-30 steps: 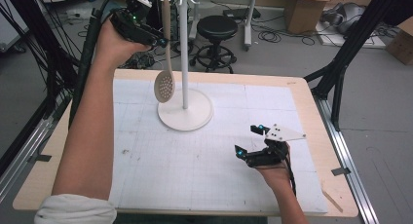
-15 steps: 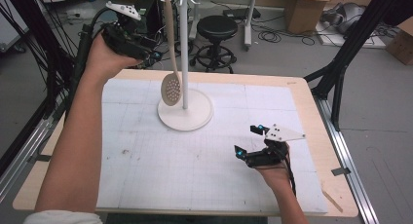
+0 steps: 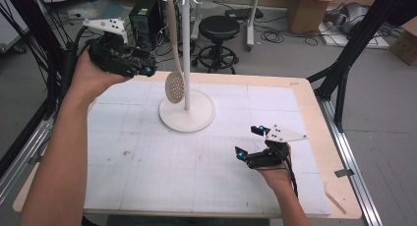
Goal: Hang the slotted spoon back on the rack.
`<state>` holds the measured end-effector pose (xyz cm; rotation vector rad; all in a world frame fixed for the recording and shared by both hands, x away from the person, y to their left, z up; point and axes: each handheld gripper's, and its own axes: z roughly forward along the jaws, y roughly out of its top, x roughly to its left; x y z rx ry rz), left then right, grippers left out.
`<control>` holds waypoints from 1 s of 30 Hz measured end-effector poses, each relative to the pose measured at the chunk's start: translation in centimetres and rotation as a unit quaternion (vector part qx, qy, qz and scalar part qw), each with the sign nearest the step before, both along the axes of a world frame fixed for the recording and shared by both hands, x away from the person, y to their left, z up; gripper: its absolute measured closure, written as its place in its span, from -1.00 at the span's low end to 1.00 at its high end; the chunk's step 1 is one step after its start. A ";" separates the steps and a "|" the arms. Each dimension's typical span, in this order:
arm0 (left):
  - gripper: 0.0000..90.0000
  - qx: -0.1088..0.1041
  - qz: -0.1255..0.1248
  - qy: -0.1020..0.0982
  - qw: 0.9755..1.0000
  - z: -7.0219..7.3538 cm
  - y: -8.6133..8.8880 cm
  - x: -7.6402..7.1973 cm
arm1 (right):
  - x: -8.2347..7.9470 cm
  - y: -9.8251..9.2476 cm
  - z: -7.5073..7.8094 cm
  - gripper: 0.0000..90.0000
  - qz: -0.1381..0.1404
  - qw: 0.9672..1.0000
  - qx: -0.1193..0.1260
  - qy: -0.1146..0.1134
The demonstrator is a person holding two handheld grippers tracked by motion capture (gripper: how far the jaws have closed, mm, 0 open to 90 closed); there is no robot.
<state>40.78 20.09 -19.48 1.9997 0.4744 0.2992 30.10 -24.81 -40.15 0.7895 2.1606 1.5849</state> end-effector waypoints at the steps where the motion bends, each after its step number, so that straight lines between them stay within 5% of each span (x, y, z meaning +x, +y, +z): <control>1: -0.32 -0.003 -0.002 0.000 1.000 -0.2 0.2 -0.2 | 0.0 0.0 0.0 -0.93 0.000 1.000 -0.001 0.000; 15: -0.47 -0.032 -0.014 0.009 0.999 -3.4 1.8 -2.5 | 0.0 0.1 -0.1 -0.93 0.002 1.000 -0.006 0.003; 26: -0.63 -0.055 -0.044 0.013 0.997 -8.8 1.3 -5.5 | 0.0 0.1 -0.1 -0.93 0.002 1.000 -0.003 0.007; 30: -0.67 -0.046 -0.026 0.012 0.999 -10.9 1.7 -6.2 | 0.0 0.1 -0.1 -0.93 0.002 1.000 -0.005 0.006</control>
